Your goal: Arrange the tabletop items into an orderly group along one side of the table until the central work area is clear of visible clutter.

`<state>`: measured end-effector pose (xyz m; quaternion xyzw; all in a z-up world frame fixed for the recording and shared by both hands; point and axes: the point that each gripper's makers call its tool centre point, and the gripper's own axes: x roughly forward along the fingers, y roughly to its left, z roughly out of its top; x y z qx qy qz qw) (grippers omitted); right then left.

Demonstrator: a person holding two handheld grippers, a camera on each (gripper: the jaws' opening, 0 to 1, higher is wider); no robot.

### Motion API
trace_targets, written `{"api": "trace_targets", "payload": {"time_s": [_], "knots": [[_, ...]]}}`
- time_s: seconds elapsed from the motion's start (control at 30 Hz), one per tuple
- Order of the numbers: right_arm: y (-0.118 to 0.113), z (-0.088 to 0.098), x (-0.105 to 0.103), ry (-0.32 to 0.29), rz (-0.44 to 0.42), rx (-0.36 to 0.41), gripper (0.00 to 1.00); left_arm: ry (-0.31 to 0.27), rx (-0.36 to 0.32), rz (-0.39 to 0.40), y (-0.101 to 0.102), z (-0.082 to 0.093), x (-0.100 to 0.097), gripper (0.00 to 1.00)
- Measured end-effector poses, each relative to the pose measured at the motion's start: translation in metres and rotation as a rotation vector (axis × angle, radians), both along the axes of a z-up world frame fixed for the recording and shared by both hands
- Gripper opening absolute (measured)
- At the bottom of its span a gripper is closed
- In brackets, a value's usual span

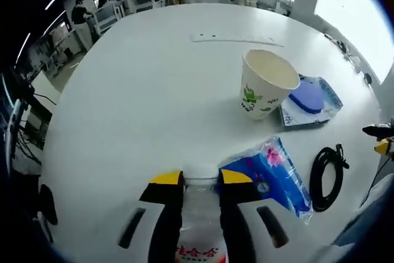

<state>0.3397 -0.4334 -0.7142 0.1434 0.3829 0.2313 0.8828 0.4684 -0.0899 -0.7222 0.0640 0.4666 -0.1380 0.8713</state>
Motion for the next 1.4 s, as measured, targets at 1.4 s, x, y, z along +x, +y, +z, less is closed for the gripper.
{"api": "trace_targets", "payload": {"time_s": [1.4], "knots": [[0.001,0.006,-0.01,-0.027,-0.013,0.031,0.65,-0.564,-0.293,0.079,-0.007,0.204,0.114,0.18]]}}
